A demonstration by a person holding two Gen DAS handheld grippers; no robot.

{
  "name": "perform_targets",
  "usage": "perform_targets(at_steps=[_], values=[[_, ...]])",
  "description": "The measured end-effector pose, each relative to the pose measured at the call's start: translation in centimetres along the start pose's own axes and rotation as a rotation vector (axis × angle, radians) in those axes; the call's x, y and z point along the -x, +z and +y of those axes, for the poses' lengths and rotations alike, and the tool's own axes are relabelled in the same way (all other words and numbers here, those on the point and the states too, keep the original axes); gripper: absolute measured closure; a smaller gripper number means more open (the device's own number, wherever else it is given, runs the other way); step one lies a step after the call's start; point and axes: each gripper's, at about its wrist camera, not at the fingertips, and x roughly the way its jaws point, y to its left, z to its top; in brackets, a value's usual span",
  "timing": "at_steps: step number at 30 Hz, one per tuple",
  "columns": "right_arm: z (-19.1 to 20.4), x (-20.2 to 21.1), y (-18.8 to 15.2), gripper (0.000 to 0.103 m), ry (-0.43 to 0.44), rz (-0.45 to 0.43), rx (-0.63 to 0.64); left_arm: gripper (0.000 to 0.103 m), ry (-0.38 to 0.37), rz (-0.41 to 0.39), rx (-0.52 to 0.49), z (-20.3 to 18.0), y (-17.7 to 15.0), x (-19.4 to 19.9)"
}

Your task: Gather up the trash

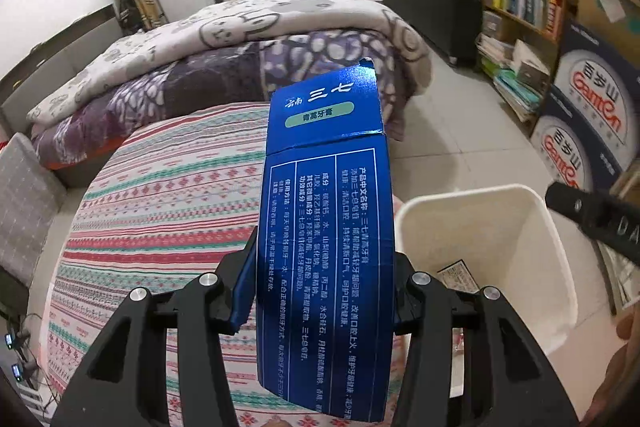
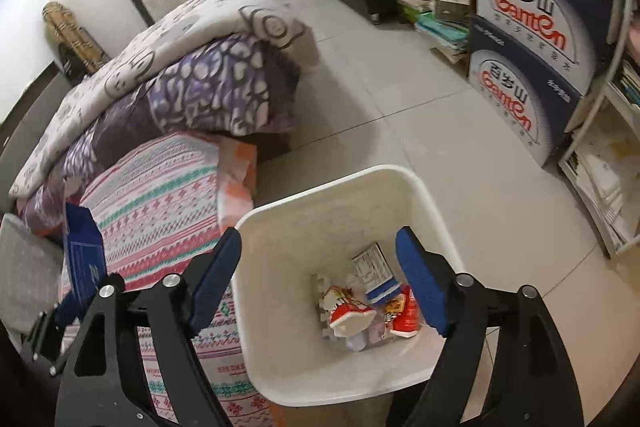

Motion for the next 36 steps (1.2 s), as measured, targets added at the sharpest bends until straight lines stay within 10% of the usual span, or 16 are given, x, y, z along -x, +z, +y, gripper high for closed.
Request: perform_targets(at_steps=[15, 20, 36], values=[[-6.9, 2.0, 0.8, 0.007, -0.177, -0.085, -0.116, 0.052, -0.309, 0.086, -0.034, -6.3, 0.8, -1.4], [-7.5, 3.3, 1.2, 0.007, -0.234, -0.135, -0.120, 0.028, -0.376, 0.048, -0.040, -7.5, 0.7, -0.2], [-3.2, 12.9, -2.6, 0.007, -0.348, -0.404, 0.000, 0.007, -0.143, -0.374, -0.014, -2.7, 0.2, 11.6]])
